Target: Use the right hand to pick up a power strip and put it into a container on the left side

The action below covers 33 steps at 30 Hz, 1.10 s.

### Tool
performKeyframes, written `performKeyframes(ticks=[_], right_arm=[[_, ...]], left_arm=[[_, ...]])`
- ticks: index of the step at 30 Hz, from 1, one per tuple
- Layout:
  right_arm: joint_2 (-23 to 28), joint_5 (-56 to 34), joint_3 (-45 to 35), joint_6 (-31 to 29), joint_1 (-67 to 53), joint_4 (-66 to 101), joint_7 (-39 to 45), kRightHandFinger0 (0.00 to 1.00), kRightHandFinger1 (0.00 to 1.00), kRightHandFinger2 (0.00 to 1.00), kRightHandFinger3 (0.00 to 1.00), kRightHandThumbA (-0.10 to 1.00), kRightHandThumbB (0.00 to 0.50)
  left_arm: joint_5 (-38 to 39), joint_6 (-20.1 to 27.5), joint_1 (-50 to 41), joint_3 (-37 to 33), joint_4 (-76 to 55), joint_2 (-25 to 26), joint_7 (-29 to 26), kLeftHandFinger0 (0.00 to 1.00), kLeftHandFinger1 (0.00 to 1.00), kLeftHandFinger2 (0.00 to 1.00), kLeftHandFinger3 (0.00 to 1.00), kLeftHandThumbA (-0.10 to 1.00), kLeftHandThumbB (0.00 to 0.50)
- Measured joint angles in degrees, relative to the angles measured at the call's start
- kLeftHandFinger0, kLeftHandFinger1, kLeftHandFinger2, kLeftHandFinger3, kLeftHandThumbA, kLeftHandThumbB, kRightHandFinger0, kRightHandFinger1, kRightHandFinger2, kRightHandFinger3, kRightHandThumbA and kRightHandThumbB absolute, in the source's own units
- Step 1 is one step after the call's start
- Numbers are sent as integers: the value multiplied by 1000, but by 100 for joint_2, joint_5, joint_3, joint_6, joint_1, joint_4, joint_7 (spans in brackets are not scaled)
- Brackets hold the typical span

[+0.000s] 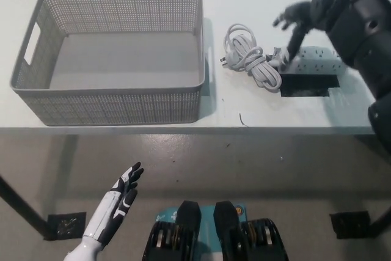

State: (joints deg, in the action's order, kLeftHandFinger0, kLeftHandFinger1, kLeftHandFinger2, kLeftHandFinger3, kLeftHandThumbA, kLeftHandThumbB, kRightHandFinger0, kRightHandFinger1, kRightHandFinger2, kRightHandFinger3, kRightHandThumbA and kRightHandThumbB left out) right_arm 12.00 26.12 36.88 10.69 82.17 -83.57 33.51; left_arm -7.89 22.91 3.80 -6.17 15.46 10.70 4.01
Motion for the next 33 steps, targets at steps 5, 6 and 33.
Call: performKeyframes(ticks=[5,6,33], right_arm=[[-9,232,227,-26,-269,-10,-317,1000,1000,1000,1000,1000,391],[-8,259,243,-32,-290,-11,-354,1000,1000,1000,1000,1000,389],[178,269,-789,-96,-890,-9,-1518,1000,1000,1000,898,60,203]], left_arm=[[19,35,-21,0,-41,4,60,1000,1000,1000,1000,1000,178],[28,40,-24,1,-61,7,73,1000,1000,1000,1000,1000,178],[60,20,-75,-23,-178,80,278,1000,1000,1000,1000,869,159]])
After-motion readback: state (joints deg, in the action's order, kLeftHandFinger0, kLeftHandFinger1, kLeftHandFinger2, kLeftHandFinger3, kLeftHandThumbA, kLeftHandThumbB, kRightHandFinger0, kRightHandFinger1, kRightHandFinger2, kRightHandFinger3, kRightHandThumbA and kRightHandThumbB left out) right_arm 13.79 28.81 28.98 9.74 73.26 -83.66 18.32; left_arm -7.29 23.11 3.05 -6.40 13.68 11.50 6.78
